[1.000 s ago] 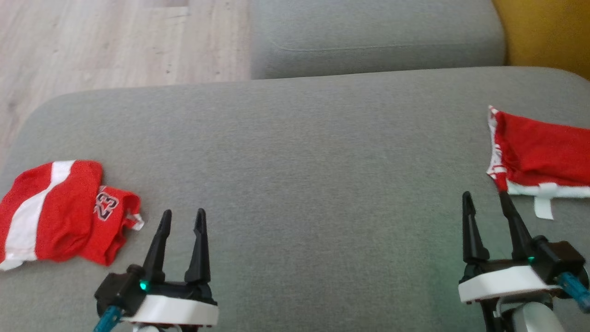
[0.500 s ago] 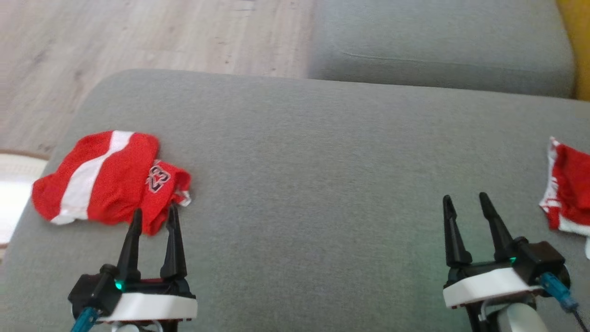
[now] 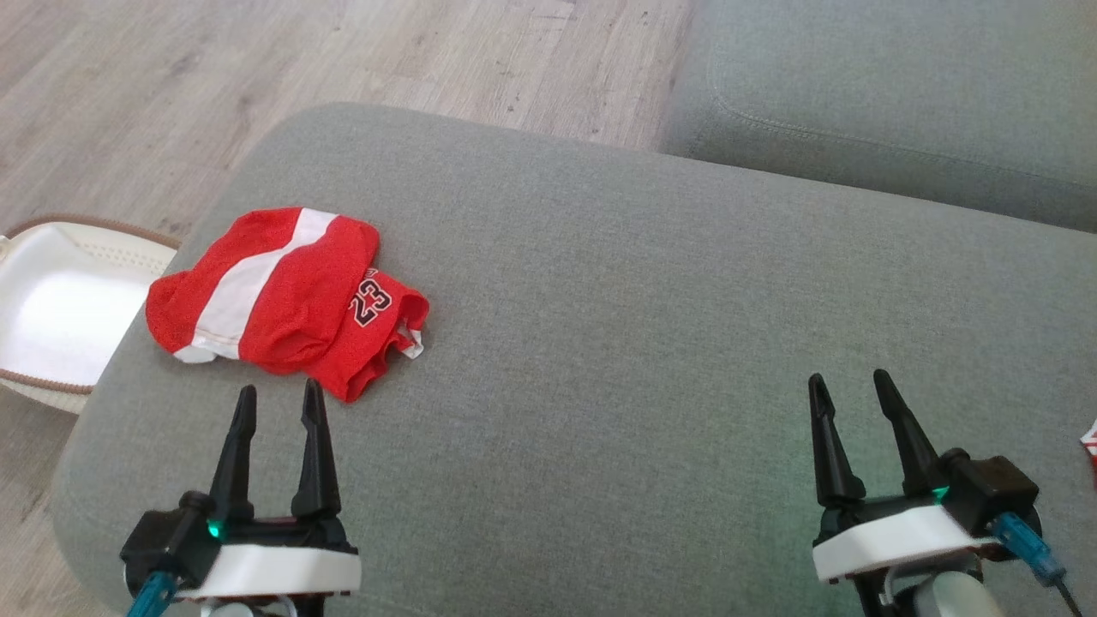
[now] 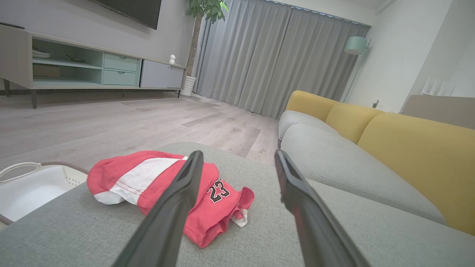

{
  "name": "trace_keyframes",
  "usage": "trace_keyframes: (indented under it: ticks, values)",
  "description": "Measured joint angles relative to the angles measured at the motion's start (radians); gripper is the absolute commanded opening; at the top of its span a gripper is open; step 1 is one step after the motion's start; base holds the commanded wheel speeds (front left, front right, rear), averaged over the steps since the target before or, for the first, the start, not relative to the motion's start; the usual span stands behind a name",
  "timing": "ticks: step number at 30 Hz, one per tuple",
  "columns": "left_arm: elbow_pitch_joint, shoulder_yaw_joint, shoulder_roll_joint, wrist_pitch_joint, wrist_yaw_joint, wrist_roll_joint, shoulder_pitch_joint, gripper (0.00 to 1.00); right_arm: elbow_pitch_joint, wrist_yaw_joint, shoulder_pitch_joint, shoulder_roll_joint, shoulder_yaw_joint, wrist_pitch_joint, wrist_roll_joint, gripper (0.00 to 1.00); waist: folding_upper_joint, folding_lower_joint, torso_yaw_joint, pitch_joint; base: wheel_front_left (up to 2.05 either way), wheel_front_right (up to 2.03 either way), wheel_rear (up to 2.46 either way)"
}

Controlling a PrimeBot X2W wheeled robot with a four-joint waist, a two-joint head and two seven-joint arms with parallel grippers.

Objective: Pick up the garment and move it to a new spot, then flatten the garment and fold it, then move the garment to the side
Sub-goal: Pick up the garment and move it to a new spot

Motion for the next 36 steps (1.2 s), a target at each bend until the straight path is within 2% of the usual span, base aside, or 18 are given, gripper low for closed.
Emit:
trace_keyframes:
  ticks: [6, 13, 19, 25, 33, 36]
  values:
    - [-0.006, 0.011, 0.0, 0.0, 0.0, 0.004, -0.001, 1.0, 0.0, 0.0, 0.0, 0.0, 0.002, 0.0, 0.0, 1.0, 0.0, 0.0, -0.009, 0.016, 0.0, 0.0, 0.0]
    - [0.061, 0.055, 0.01, 0.0, 0.0, 0.09, -0.064, 1.0, -0.02, 0.0, -0.023, 0.0, -0.025, 0.0, -0.035, 1.0, 0.0, 0.0001, -0.036, 0.088, 0.0, 0.0, 0.0]
    - [0.288, 0.07, 0.071, 0.012, 0.0, 0.134, -0.296, 1.0, -0.061, 0.0, -0.082, 0.0, -0.051, 0.0, -0.083, 1.0, 0.0, 0.0003, -0.05, 0.202, 0.0, 0.0, 0.0]
    - [0.555, 0.043, 0.188, 0.151, 0.0, 0.19, -0.507, 1.0, -0.074, 0.0, -0.102, -0.001, -0.068, 0.0, -0.118, 1.0, 0.0, 0.0003, -0.062, 0.31, 0.0, 0.0, 0.0]
    - [0.798, 0.036, 0.228, 0.24, 0.0, 0.155, -0.695, 1.0, -0.087, 0.0, -0.146, -0.02, -0.082, 0.0, -0.129, 1.0, -0.0001, 0.0003, -0.091, 0.388, 0.0, 0.0, 0.0]
    - [0.844, 0.027, 0.233, 0.261, 0.0, 0.145, -0.725, 1.0, -0.087, 0.0, -0.146, -0.026, -0.083, 0.0, -0.129, 1.0, 0.0, 0.0002, -0.098, 0.397, 0.0, 0.0, 0.0]
